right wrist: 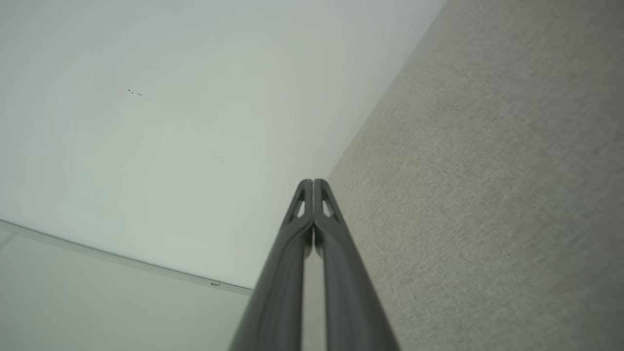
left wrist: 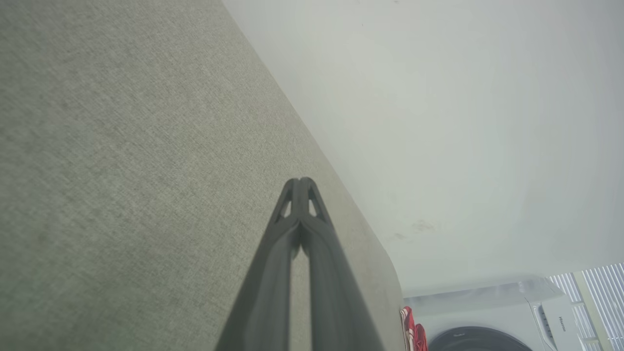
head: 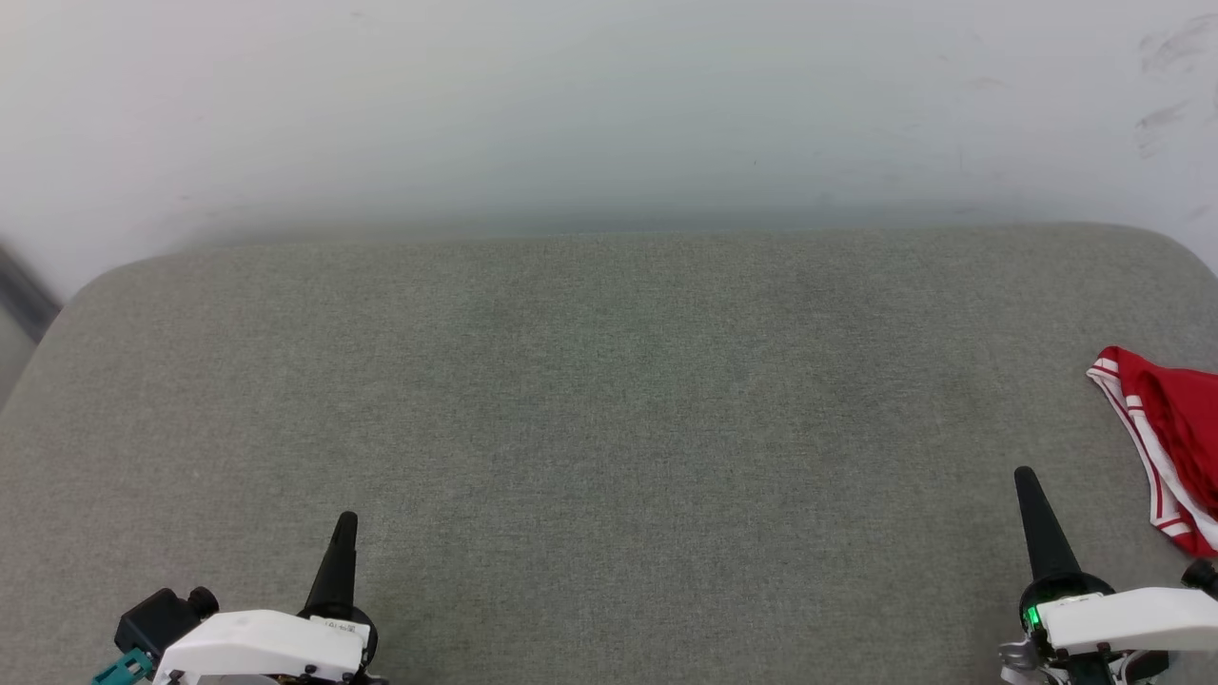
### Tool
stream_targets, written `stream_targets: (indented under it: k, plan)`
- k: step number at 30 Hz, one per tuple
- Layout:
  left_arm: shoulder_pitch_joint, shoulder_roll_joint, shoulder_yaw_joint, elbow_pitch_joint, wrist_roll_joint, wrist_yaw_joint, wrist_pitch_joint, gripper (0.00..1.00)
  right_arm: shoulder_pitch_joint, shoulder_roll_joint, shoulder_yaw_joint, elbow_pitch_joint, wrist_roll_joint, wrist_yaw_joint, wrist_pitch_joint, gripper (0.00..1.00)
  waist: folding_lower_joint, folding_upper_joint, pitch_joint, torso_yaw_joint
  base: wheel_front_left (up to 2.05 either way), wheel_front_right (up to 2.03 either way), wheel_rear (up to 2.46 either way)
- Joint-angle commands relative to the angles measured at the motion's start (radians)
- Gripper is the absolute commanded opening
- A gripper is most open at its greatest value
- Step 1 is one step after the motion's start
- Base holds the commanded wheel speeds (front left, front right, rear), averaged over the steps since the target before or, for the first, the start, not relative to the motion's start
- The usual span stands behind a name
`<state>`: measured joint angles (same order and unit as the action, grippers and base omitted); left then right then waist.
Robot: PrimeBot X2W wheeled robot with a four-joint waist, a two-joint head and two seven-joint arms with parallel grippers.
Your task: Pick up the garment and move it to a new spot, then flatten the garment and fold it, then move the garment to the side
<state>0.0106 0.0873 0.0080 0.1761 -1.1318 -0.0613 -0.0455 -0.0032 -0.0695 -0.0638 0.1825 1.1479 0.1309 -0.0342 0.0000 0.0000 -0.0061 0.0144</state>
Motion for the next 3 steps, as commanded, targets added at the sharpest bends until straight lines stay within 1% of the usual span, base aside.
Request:
stream_targets:
  k: [1,3]
  plan:
    - [-0.028,0.004,0.006,-0.003,-0.028,-0.007,0.007,0.0,-0.03,-0.007,-0.003,-0.003,0.029,0.0,0.006,0.0,0.0,0.0,0.0,0.0,0.0,0.0,0.0]
    - [-0.032,0.004,0.009,0.0,-0.05,-0.01,0.012,0.0,-0.032,-0.007,-0.003,-0.001,0.049,0.0,0.01,0.0,0.0,0.0,0.001,-0.001,0.0,0.0,0.0]
